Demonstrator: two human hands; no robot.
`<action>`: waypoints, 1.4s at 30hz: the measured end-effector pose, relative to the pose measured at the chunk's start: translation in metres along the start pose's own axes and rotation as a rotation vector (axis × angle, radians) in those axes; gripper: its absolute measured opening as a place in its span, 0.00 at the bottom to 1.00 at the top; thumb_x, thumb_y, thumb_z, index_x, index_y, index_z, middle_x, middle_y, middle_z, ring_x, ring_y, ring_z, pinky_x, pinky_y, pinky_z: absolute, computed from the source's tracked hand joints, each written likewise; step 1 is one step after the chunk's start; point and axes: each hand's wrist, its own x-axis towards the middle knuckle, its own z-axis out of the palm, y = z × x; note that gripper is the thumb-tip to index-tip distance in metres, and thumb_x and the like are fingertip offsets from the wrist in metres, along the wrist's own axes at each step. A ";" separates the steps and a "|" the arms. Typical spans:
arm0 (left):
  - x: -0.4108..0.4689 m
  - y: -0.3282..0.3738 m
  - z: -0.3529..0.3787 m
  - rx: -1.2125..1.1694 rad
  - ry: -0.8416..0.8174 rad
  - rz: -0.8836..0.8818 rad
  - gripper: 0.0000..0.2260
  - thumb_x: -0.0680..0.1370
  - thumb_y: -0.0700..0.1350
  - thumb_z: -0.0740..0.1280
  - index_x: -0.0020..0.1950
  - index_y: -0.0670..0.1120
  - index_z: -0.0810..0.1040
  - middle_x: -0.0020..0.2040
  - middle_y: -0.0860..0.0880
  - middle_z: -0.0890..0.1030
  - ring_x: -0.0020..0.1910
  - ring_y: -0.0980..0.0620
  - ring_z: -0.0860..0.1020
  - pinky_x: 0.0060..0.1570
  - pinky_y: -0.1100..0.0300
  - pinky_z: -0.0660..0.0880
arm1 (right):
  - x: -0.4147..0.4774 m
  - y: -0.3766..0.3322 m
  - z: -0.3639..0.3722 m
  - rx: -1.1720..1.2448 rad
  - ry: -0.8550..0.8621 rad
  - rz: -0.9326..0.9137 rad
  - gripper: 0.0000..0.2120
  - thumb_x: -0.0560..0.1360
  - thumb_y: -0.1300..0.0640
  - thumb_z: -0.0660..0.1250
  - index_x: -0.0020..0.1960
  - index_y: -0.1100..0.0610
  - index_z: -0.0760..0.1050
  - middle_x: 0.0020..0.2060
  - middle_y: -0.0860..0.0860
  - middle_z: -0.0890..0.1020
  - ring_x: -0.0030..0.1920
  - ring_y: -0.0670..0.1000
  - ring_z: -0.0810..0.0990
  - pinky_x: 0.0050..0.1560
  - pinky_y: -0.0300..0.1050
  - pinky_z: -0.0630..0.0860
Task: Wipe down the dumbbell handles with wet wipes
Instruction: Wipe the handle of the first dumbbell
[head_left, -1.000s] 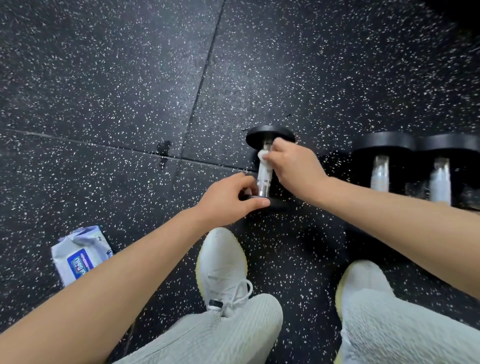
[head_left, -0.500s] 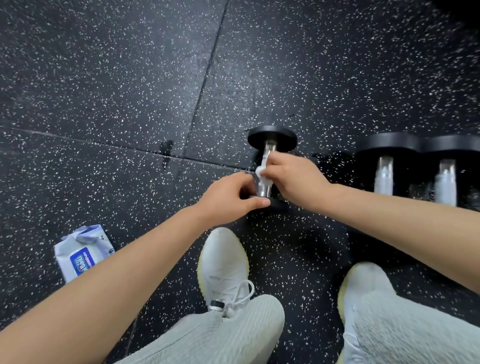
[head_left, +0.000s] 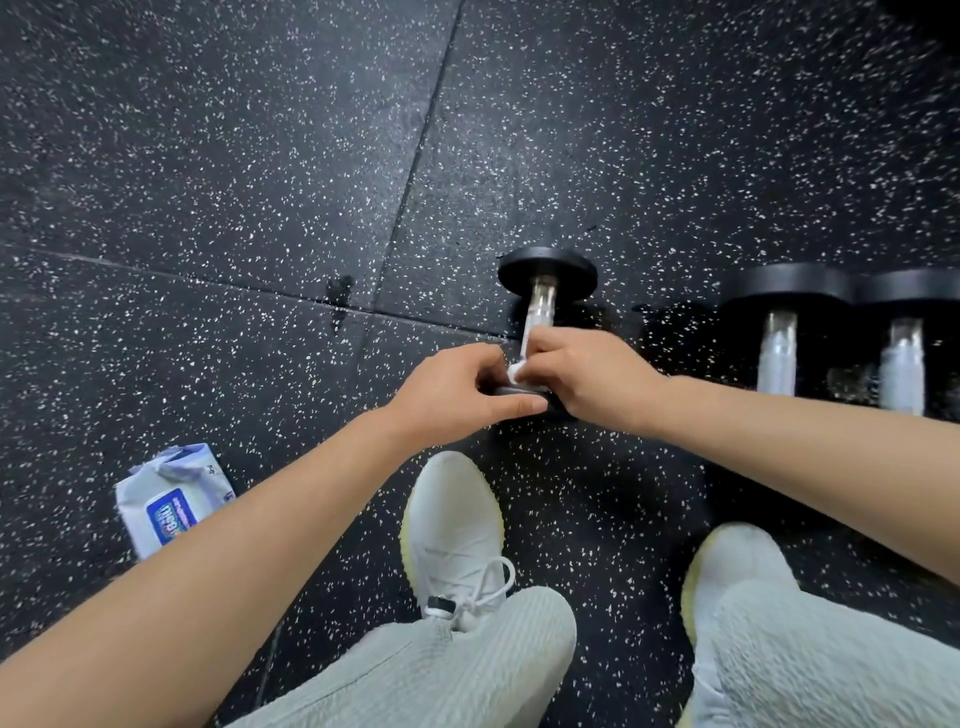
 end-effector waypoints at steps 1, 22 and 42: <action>-0.001 0.002 0.000 0.013 0.003 0.006 0.22 0.68 0.70 0.76 0.41 0.54 0.75 0.37 0.56 0.80 0.38 0.56 0.77 0.44 0.53 0.76 | 0.001 0.003 -0.004 -0.008 -0.018 -0.010 0.10 0.75 0.59 0.67 0.52 0.51 0.85 0.45 0.48 0.77 0.41 0.53 0.78 0.35 0.48 0.74; 0.001 -0.001 0.001 0.118 0.002 0.038 0.21 0.71 0.72 0.70 0.43 0.55 0.74 0.41 0.56 0.79 0.41 0.55 0.77 0.46 0.51 0.78 | 0.032 0.015 -0.011 -0.203 0.193 0.256 0.10 0.76 0.59 0.66 0.55 0.54 0.83 0.47 0.51 0.78 0.44 0.58 0.79 0.35 0.51 0.77; 0.005 -0.008 0.003 0.082 -0.040 0.061 0.18 0.74 0.68 0.71 0.41 0.55 0.71 0.46 0.55 0.75 0.45 0.54 0.76 0.47 0.53 0.74 | 0.018 0.009 -0.001 -0.239 0.104 0.093 0.11 0.73 0.62 0.65 0.54 0.55 0.81 0.49 0.52 0.78 0.48 0.55 0.77 0.29 0.44 0.68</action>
